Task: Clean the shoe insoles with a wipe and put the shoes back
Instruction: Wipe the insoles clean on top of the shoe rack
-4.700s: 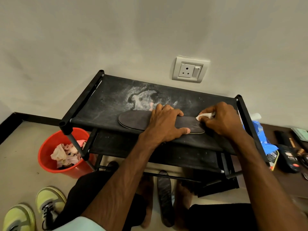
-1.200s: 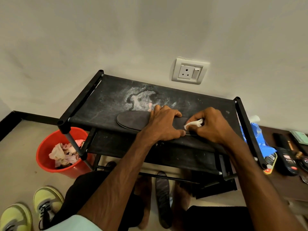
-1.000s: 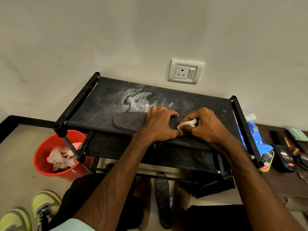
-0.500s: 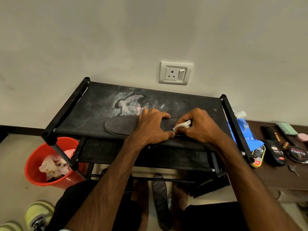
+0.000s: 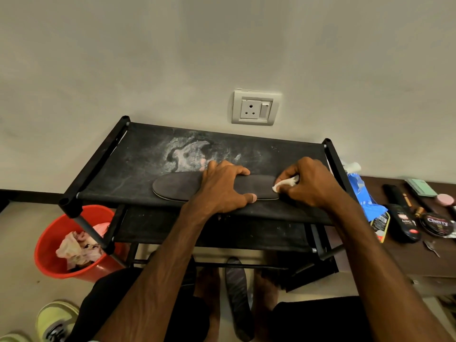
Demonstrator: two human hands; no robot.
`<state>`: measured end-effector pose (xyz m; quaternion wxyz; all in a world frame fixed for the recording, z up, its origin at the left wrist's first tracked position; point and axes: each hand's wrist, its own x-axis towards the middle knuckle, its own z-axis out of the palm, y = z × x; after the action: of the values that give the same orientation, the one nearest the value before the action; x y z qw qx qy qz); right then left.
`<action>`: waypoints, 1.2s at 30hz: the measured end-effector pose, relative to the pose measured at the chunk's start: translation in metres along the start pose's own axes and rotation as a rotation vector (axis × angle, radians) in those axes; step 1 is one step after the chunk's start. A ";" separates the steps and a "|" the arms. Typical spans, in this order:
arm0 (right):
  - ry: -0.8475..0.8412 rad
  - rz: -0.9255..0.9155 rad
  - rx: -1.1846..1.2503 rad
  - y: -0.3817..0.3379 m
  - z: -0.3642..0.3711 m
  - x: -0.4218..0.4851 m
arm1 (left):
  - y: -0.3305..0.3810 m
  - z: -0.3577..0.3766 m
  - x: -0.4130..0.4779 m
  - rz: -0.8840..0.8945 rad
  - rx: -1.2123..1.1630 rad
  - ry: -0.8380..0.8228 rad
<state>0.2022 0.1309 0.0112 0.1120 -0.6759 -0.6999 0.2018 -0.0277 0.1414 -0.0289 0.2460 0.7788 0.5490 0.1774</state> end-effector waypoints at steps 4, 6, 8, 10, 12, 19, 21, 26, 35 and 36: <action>-0.027 -0.139 0.065 -0.020 0.014 -0.002 | -0.002 0.001 0.000 0.004 0.018 0.010; -0.045 -0.194 0.099 -0.027 0.020 -0.002 | -0.002 0.000 0.000 0.014 0.030 0.004; -0.052 -0.182 0.094 -0.025 0.020 -0.001 | -0.001 0.001 0.000 0.016 0.024 -0.001; -0.055 -0.122 0.069 -0.016 0.014 0.001 | 0.000 0.001 0.000 0.010 0.015 -0.003; -0.034 -0.046 0.038 -0.005 0.006 0.002 | 0.000 0.001 0.000 0.006 0.010 -0.011; 0.181 0.058 -0.004 0.005 0.005 0.003 | -0.001 0.000 0.000 0.010 0.002 -0.007; 0.159 0.003 0.057 -0.001 0.007 0.003 | -0.001 0.000 0.000 0.013 0.005 -0.004; -0.021 -0.097 0.120 -0.016 0.015 0.003 | -0.003 0.002 0.001 0.012 0.018 0.003; 0.319 0.037 0.108 -0.008 0.016 0.014 | -0.002 0.001 0.001 0.020 0.026 0.003; 0.357 0.035 0.151 -0.005 0.013 0.014 | -0.003 0.001 0.001 0.022 0.026 0.002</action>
<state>0.1913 0.1432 0.0000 0.2812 -0.7026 -0.6400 0.1328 -0.0291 0.1429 -0.0309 0.2334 0.7878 0.5429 0.1739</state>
